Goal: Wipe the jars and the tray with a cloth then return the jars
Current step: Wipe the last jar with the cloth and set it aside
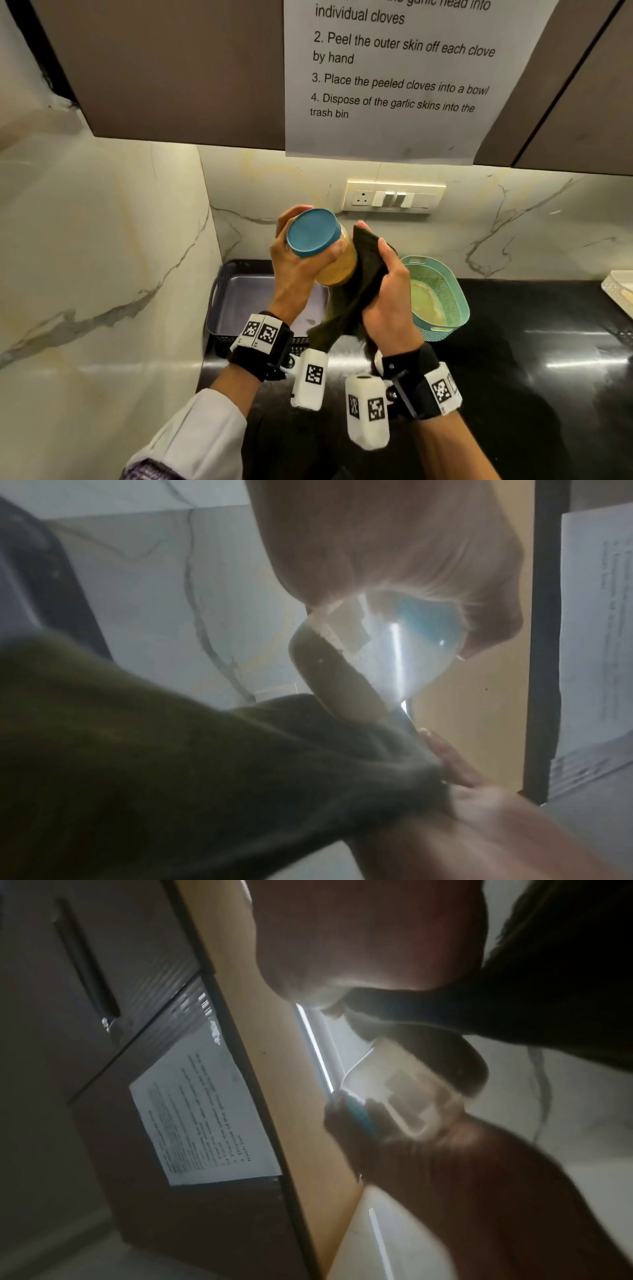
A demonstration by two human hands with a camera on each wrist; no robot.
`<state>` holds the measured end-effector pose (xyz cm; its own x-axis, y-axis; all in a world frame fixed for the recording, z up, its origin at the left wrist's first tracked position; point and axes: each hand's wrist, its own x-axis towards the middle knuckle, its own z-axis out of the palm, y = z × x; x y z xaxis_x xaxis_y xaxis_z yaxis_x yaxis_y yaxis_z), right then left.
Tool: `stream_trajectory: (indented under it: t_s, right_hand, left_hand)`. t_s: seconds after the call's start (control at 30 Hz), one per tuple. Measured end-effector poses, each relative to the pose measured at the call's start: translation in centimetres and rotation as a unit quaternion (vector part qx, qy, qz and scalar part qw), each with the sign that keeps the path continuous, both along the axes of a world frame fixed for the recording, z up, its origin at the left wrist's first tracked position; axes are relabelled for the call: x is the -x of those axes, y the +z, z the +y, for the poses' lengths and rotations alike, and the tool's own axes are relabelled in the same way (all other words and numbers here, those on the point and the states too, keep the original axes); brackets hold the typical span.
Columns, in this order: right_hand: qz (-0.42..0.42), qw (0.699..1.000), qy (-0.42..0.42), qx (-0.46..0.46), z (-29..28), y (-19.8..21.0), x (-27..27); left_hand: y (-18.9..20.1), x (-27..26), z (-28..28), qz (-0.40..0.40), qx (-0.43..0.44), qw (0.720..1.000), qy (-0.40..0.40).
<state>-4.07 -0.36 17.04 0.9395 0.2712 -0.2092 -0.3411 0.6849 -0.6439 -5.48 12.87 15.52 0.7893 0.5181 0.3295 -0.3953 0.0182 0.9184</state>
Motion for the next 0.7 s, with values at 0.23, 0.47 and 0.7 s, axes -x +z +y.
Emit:
stream_trajectory:
  t_s: [0.23, 0.47, 0.7]
  right_hand:
    - [0.088, 0.994, 0.067, -0.011, 0.0, -2.0, -0.8]
    - [0.179, 0.982, 0.057, -0.011, -0.3, -4.6, 0.0]
    - [0.125, 0.988, -0.015, 0.089, -1.5, -5.5, 0.0]
  left_hand:
    - [-0.2, 0.3, -1.1, 0.015, 0.087, 0.983, -0.159]
    - [0.3, 0.3, 1.6, 0.128, -0.153, 0.957, -0.210]
    - [2.5, 1.2, 2.2, 0.308, -0.286, 0.879, -0.226]
